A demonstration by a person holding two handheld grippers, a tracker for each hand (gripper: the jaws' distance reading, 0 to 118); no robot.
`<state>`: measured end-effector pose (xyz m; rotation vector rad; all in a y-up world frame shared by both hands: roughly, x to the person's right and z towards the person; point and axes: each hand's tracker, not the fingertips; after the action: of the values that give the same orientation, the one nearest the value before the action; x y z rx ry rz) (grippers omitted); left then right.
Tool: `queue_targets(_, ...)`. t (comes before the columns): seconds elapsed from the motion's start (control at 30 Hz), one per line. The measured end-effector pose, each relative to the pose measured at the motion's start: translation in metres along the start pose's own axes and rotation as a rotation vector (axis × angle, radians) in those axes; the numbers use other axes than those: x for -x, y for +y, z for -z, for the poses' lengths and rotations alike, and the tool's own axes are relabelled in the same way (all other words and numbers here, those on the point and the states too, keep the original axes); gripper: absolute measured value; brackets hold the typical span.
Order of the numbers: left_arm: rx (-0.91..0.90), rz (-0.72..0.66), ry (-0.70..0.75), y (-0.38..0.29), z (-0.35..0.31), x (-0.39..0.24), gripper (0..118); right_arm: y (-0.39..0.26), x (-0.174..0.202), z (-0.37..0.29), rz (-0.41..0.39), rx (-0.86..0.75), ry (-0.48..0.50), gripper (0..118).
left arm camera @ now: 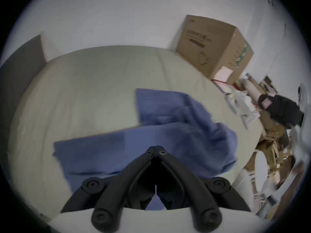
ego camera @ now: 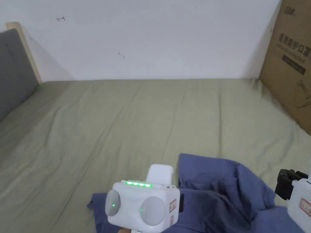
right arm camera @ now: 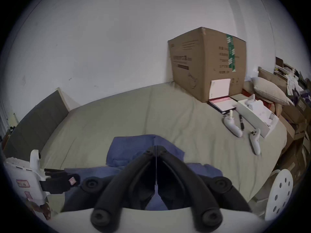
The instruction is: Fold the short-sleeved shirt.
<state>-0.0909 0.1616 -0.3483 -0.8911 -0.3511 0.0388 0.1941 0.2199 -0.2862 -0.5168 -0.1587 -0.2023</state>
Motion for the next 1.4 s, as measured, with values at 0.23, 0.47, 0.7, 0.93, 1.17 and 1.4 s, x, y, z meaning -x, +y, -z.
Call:
queue_targets(0.23, 0.055, -0.306, 0.191, -0.008, 0.003, 0.136, 58, -0.015, 0.039, 0.020, -0.035, 0.060, 0.084, 1)
queue_targets(0.47, 0.201, -0.486, 0.169, 0.020, 0.054, 0.202, 84, -0.027, 0.053, 0.045, -0.086, 0.126, 0.093, 1)
queue_targets(0.7, 0.223, -0.481, 0.134, 0.012, 0.096, 0.192, 6, -0.034, 0.045, 0.060, -0.117, 0.173, 0.071, 1)
queue_targets(0.93, 0.179, -0.476, 0.143, 0.018, 0.073, 0.184, 6, -0.029, 0.023, 0.067, -0.085, 0.190, 0.078, 1)
queue_targets(1.17, 0.102, -0.329, 0.161, 0.042, 0.042, 0.164, 6, 0.031, -0.001, 0.137, -0.146, 0.244, 0.081, 75)
queue_targets(1.4, 0.099, -0.281, 0.184, 0.050, 0.039, 0.160, 6, 0.037, -0.013, 0.285, -0.320, 0.533, 0.059, 98)
